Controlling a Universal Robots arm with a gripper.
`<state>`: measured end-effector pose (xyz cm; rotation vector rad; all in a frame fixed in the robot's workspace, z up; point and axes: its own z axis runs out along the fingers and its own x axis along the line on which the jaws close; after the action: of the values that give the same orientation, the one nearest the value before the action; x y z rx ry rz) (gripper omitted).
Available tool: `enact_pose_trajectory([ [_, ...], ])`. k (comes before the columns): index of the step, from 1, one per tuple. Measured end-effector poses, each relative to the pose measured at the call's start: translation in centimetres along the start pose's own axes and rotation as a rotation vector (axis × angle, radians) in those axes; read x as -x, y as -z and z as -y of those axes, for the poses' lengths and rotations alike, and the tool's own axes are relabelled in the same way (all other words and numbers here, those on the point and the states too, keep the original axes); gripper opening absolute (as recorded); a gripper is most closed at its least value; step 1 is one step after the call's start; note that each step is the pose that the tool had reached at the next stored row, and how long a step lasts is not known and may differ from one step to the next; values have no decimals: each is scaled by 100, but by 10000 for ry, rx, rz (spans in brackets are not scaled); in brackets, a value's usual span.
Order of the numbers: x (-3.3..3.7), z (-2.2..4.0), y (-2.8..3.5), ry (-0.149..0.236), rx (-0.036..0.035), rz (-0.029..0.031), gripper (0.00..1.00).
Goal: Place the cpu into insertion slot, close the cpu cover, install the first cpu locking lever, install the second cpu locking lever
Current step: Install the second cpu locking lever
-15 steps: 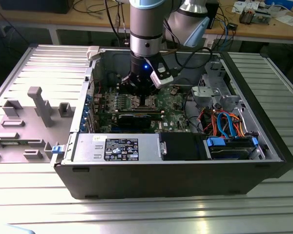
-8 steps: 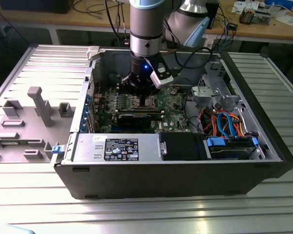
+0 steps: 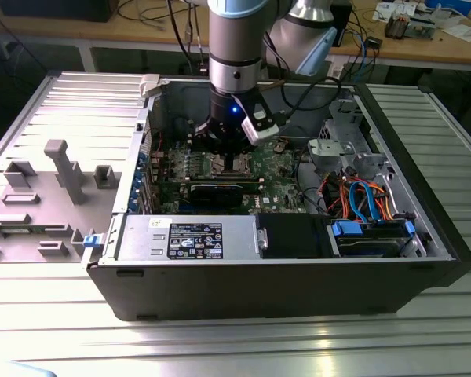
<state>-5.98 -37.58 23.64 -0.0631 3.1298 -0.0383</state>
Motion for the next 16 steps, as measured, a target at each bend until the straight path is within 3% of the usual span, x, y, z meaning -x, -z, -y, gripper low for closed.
enact_pose_trajectory([
  [2,-3,34,-1,0,36,1,11],
  [4,-6,65,-1,0,231,9,11],
  [5,-7,71,-2,32,446,18,11],
  [6,-14,73,-3,118,503,21,11],
  [9,-21,78,-7,422,507,3,11],
  [12,-24,141,-10,435,542,-18,11],
  [16,-48,159,-10,433,679,-10,11],
])
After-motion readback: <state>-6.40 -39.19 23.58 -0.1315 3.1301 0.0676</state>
